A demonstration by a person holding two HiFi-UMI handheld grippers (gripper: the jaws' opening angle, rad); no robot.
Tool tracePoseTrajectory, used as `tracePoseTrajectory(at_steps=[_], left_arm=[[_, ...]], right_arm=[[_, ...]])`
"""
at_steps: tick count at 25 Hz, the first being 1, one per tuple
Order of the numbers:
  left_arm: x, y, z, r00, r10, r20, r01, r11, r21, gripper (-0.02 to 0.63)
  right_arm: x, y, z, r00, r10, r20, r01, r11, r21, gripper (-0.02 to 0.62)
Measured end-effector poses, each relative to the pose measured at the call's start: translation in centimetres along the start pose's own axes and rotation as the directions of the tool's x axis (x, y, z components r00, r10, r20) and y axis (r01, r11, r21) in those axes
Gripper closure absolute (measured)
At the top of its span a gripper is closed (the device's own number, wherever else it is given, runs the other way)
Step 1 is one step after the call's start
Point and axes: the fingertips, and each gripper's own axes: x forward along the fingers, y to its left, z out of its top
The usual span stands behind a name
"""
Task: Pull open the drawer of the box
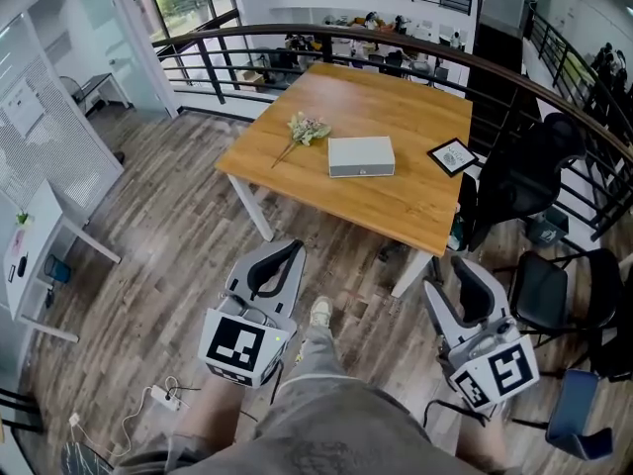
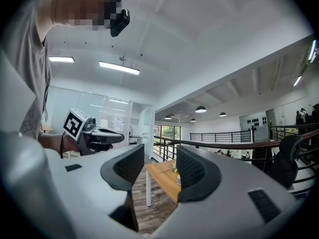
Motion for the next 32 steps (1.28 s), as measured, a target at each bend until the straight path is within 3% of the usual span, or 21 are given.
tracePoseTrajectory(at_steps=[7,17,25,32], left_arm=[[4.8,2.1,-2.5,0.999,-0.023,-0.034,0.023,1.0,-0.009,0.591],[13.2,9.5,-6.7,0.991,-0.066,-0.112,0.06,0.997,-0.057,0.591],[22.8,16.5,-10.4,0.971,-0.15,-0.185,0.139,0.988,-0.072,0.591],[29.5,20.3,-16.4,0.931,-0.245,-0.272,0.226,0.969,-0.1,0.591]], right_arm=[[4.6,-3.9,-3.4,0.998,-0.026,-0.06,0.029,0.999,0.043,0.393],[15.7,-9.0,-9.5,0.976,-0.049,-0.212,0.074,0.991,0.11,0.393],[26.6,-14.2,-15.1,0.936,-0.082,-0.342,0.168,0.959,0.229,0.393],[34.7,-17.1,-22.6,0.865,-0.093,-0.493,0.244,0.936,0.252,0.393]])
